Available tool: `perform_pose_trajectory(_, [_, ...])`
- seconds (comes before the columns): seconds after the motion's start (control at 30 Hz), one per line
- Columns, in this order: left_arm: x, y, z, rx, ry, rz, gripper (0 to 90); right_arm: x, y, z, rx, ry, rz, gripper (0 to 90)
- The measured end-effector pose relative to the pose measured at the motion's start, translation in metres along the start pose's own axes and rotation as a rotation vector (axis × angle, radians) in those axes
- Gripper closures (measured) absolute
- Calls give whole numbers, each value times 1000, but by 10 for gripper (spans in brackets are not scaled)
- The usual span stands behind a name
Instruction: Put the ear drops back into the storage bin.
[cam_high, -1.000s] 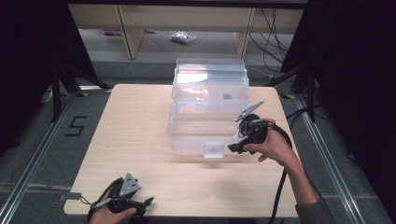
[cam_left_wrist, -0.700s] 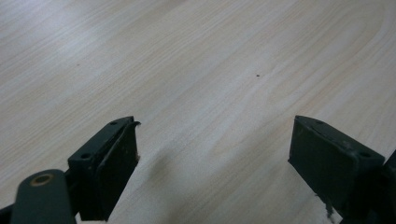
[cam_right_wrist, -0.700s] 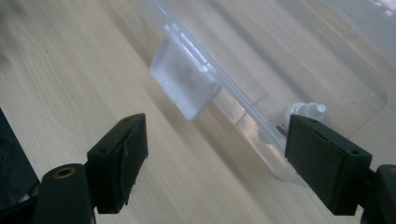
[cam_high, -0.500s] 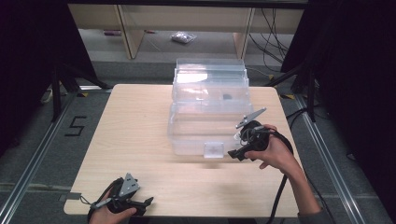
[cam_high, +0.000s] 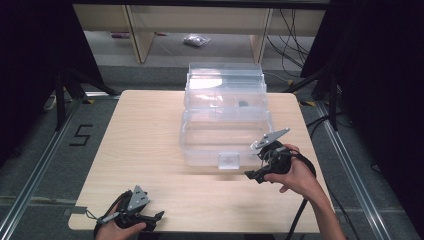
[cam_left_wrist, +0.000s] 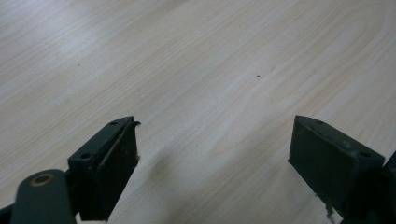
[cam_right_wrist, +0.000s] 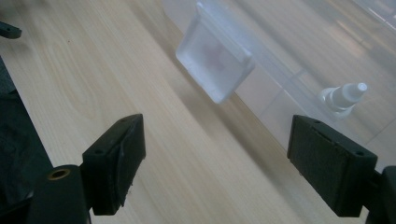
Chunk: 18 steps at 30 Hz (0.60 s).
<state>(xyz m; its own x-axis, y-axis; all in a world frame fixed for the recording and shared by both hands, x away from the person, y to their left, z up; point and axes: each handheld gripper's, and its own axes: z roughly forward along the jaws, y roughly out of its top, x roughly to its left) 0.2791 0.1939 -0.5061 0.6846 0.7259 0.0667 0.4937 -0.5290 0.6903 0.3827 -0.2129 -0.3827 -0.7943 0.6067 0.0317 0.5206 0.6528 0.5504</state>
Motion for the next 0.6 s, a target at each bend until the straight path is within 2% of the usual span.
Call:
perform_pose_trajectory(0.07, [0,0,0,0,2,-1,149,2,-4,1,-18,-4,-8,204])
perform_pose_trajectory(0.1, [0,0,0,0,0,1,150,4,-6,1,-12,-5,6,204])
perform_pose_trajectory(0.13, [0,0,0,1,7,2,150,3,-7,1,-21,-2,-25,204])
perform_pose_trajectory(0.17, [0,0,0,0,7,1,150,6,-8,3,-27,-4,-2,204])
perform_pose_trajectory(0.2, [0,0,0,1,1,0,149,5,-9,4,-33,0,-19,204])
perform_pose_trajectory(0.27, [0,0,0,0,5,3,150,11,-12,5,-43,21,21,205])
perform_pose_trajectory(0.3, [0,0,0,-1,3,-1,150,11,-13,6,-30,22,10,206])
perform_pose_trajectory(0.33, [0,1,-1,9,1,1,150,9,-14,7,-32,20,-26,206])
perform_pose_trajectory(0.37, [-1,1,0,-10,4,1,149,11,-15,9,-40,26,-4,205])
perform_pose_trajectory(0.43, [-1,1,-1,-4,-1,11,149,11,-17,10,-22,28,-4,206])
perform_pose_trajectory(0.5, [-1,1,-2,-5,-5,12,150,14,-18,10,-31,28,27,205])
perform_pose_trajectory(0.53, [-1,1,-2,1,6,17,150,13,-20,11,-32,17,-4,205])
perform_pose_trajectory(0.57, [-3,1,-1,-16,-5,-11,149,16,-22,11,-28,28,26,205])
perform_pose_trajectory(0.6, [-2,1,-2,-15,-3,4,149,17,-24,12,-43,13,19,205])
